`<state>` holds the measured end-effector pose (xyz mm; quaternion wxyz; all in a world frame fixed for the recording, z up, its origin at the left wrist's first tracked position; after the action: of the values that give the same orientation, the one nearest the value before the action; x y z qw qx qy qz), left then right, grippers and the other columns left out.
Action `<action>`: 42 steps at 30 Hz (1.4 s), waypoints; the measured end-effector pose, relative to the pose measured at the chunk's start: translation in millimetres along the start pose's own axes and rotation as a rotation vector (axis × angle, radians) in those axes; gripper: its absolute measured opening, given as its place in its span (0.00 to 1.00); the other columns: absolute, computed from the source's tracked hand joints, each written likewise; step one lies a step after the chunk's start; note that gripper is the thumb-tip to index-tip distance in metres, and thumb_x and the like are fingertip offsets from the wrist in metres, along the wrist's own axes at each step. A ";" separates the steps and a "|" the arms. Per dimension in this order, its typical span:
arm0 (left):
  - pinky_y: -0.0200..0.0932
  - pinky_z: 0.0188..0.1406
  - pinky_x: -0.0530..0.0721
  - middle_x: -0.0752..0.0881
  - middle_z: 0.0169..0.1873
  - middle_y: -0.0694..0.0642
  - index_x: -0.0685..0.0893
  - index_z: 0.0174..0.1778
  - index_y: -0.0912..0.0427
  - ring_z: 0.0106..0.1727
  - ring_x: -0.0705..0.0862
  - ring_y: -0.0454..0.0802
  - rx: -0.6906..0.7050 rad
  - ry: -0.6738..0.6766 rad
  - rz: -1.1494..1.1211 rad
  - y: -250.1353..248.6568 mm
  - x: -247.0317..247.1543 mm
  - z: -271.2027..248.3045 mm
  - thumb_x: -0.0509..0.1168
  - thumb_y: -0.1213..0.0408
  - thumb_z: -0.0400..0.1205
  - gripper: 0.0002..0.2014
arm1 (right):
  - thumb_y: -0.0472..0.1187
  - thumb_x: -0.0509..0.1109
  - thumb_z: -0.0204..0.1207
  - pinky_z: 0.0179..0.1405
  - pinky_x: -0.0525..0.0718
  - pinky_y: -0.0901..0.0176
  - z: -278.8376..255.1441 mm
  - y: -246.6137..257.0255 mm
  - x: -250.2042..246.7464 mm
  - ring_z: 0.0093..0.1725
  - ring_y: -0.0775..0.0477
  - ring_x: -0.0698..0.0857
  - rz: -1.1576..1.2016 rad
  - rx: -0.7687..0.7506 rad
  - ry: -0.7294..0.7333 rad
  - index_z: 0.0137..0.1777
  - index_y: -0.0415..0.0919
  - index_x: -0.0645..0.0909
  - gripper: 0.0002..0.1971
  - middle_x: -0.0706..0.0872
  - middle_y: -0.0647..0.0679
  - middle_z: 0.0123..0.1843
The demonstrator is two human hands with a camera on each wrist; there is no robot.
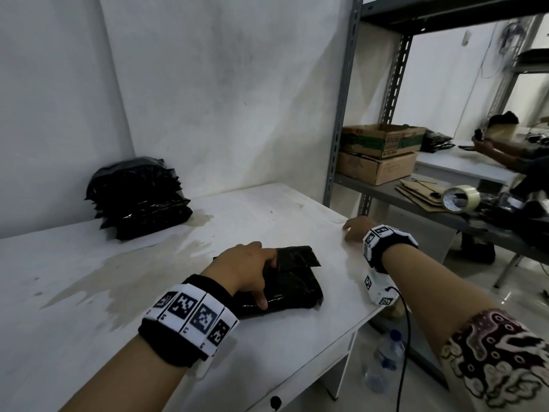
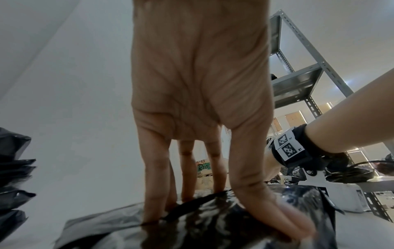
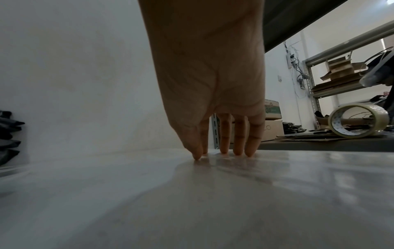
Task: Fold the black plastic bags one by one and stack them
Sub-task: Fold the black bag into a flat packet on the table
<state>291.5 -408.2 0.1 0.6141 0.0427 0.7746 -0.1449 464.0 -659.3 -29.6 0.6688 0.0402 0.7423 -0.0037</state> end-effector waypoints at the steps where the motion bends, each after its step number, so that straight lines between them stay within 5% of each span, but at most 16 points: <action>1: 0.46 0.52 0.78 0.75 0.58 0.50 0.75 0.64 0.47 0.60 0.77 0.53 0.002 -0.004 0.005 -0.6 -0.6 0.2 0.82 0.60 0.63 0.34 | 0.39 0.65 0.81 0.69 0.77 0.53 0.0 1.2 -2.4 0.71 0.39 0.78 0.004 -0.020 -0.003 0.71 0.35 0.79 0.20 0.80 0.39 0.72; 12: 0.49 0.57 0.79 0.74 0.58 0.51 0.74 0.63 0.47 0.61 0.76 0.54 0.009 0.005 0.030 -4.0 0.7 1.8 0.82 0.59 0.63 0.34 | 0.40 0.68 0.81 0.72 0.71 0.57 -1.3 -8.8 -3.2 0.75 0.39 0.74 0.085 -0.083 -0.029 0.74 0.37 0.77 0.22 0.75 0.38 0.76; 16: 0.49 0.57 0.78 0.74 0.57 0.50 0.74 0.62 0.47 0.61 0.76 0.54 0.028 0.021 0.037 -6.5 0.6 -1.4 0.82 0.59 0.64 0.33 | 0.37 0.72 0.77 0.67 0.70 0.62 -22.4 -24.4 -1.4 0.71 0.42 0.77 0.120 -0.125 -0.023 0.69 0.43 0.82 0.20 0.79 0.40 0.71; 23: 0.49 0.60 0.77 0.74 0.60 0.50 0.74 0.65 0.45 0.63 0.74 0.53 0.085 0.042 0.009 -28.4 3.6 -9.1 0.82 0.58 0.64 0.35 | 0.31 0.70 0.77 0.59 0.69 0.70 -57.6 -63.4 4.9 0.65 0.46 0.82 0.274 -0.108 -0.053 0.66 0.39 0.85 0.17 0.85 0.42 0.66; 30: 0.47 0.60 0.77 0.73 0.61 0.51 0.74 0.67 0.45 0.63 0.74 0.53 0.065 0.038 -0.037 -24.3 4.3 -8.9 0.81 0.60 0.65 0.35 | 0.35 0.66 0.79 0.71 0.73 0.49 -41.3 -31.9 13.1 0.70 0.37 0.77 0.176 -0.088 -0.034 0.71 0.31 0.78 0.20 0.80 0.35 0.71; 35: 0.46 0.58 0.77 0.73 0.59 0.49 0.74 0.66 0.44 0.62 0.75 0.52 0.064 0.048 -0.058 -19.6 3.8 -3.1 0.82 0.58 0.64 0.35 | 0.48 0.68 0.79 0.76 0.70 0.48 -3.6 -21.7 19.6 0.78 0.36 0.68 0.088 -0.020 0.020 0.82 0.45 0.64 0.32 0.66 0.38 0.80; 42: 0.46 0.59 0.78 0.73 0.59 0.48 0.75 0.65 0.43 0.62 0.76 0.51 0.077 0.056 -0.066 -15.6 4.2 3.7 0.83 0.57 0.62 0.36 | 0.41 0.66 0.80 0.66 0.79 0.55 13.2 -1.4 10.6 0.68 0.40 0.80 -0.063 -0.027 0.045 0.69 0.33 0.80 0.20 0.81 0.39 0.70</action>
<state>290.1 -424.6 -2.0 0.5849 0.0447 0.7864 -0.1937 475.9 -661.0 -41.6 0.6519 0.0079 0.7581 -0.0139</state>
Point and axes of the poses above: each hand's wrist, its own z-axis towards the middle knuckle, its own x-axis out of the palm, y = z × x, the point moved 7 cm from there along z, towards the middle knuckle
